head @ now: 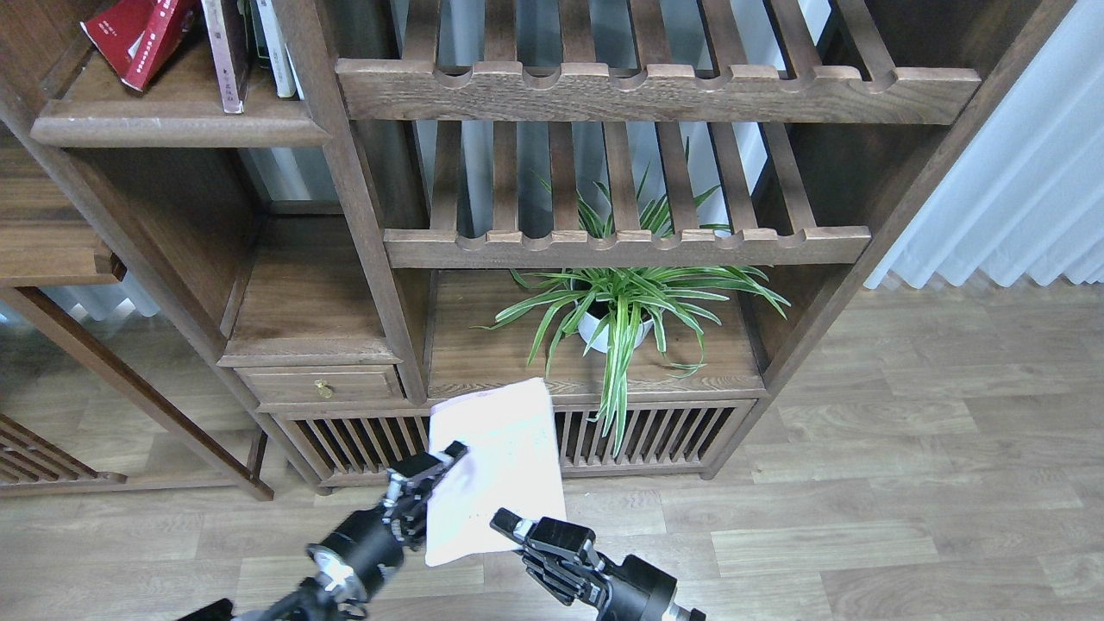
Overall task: Organize books on shelf
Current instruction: 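Carry the white book with the left gripper up to the upper-left shelf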
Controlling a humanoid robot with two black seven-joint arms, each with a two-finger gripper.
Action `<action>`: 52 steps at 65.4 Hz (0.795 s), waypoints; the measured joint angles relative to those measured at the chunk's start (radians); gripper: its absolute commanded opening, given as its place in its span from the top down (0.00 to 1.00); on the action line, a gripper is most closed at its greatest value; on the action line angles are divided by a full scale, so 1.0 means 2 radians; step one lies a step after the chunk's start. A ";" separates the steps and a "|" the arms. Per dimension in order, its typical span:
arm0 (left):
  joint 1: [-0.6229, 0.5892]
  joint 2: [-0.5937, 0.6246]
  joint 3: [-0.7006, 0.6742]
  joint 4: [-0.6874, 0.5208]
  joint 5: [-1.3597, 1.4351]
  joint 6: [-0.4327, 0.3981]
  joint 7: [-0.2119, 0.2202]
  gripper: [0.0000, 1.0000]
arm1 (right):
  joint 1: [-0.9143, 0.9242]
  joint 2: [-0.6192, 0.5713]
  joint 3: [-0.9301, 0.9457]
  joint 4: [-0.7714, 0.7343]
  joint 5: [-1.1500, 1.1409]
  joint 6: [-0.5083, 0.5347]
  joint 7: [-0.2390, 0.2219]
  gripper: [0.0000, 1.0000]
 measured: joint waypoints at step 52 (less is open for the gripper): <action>-0.039 0.407 -0.306 -0.157 0.025 -0.001 0.002 0.94 | 0.010 0.000 0.030 -0.042 -0.050 0.000 0.001 0.01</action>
